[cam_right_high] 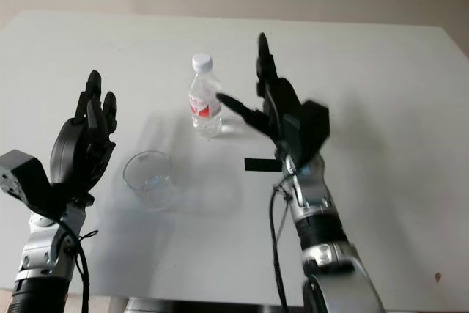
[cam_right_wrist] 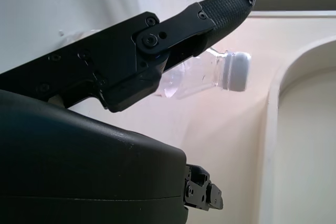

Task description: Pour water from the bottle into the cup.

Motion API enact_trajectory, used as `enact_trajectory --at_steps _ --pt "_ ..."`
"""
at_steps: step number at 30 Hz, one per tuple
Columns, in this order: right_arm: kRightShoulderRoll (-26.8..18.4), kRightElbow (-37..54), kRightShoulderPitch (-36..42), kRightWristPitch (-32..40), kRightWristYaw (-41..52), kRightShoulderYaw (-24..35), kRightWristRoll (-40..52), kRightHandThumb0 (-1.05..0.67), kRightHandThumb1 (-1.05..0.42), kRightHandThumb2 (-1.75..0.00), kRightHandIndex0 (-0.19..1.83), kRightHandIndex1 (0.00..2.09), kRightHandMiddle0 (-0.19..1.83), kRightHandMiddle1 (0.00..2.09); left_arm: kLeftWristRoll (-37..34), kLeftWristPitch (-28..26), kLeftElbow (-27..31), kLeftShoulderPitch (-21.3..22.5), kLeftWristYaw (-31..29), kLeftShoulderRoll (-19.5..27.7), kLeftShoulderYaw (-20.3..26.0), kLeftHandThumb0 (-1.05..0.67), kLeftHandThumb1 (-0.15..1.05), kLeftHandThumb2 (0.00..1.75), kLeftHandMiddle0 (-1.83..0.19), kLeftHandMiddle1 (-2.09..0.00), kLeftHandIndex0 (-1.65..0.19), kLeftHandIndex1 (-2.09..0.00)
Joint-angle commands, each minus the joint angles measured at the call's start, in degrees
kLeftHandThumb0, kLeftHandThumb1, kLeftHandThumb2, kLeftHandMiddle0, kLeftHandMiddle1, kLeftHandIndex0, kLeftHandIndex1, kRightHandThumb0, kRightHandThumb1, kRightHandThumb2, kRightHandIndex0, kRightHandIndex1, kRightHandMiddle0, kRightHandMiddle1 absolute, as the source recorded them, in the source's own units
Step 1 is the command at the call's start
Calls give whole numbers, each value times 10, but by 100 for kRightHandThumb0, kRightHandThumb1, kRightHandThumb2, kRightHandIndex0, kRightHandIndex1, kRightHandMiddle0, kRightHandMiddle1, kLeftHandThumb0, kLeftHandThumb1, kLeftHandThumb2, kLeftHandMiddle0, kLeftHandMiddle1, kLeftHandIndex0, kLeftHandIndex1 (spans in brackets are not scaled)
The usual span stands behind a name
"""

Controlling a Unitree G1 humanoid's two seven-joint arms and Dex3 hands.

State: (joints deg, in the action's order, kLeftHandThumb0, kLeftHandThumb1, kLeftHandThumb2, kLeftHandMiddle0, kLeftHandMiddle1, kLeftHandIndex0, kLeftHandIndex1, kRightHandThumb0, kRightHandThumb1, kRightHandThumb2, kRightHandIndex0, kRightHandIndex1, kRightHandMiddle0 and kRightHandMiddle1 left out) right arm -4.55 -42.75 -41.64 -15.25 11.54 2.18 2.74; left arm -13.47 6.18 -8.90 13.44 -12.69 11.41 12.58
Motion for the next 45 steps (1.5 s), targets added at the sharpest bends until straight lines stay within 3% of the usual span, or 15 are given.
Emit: enact_trajectory --at_steps 1,13,32,39,43,44,45 --pt "4 -41 -30 -17 -4 -2 -7 -97 -90 -5 -19 0 -19 0 -3 -2 11 -6 2 -3 2 -82 105 78 17 -6 18 -5" --pt "21 -221 -124 -48 -48 -20 -61 -98 -91 -6 -19 0 -19 0 -6 -5 12 -8 -2 1 4 -82 105 78 18 -5 19 -5" --pt "59 -275 -148 -55 -58 -22 -80 -97 -90 -5 -19 0 -19 0 0 -6 14 -13 5 1 1 -81 105 80 17 -5 18 -5" --pt "87 -289 -163 -49 -58 20 -35 -80 -87 -5 -19 0 -17 2 -1 -2 9 -15 5 -1 3 -81 105 78 16 -6 17 -6" --pt "99 -302 -187 -9 -71 52 -3 -68 -86 -5 1 11 13 18 -2 0 7 -15 9 -6 3 -81 105 78 16 -6 17 -6" --pt "100 -305 -193 2 -74 58 3 -63 -86 -5 9 18 15 38 -2 0 8 -15 10 -6 2 -81 105 77 15 -6 17 -6" --pt "101 -307 -199 12 -76 66 10 -56 -87 -5 9 58 4 95 -2 0 8 -15 11 -7 3 -81 105 77 15 -6 17 -6"
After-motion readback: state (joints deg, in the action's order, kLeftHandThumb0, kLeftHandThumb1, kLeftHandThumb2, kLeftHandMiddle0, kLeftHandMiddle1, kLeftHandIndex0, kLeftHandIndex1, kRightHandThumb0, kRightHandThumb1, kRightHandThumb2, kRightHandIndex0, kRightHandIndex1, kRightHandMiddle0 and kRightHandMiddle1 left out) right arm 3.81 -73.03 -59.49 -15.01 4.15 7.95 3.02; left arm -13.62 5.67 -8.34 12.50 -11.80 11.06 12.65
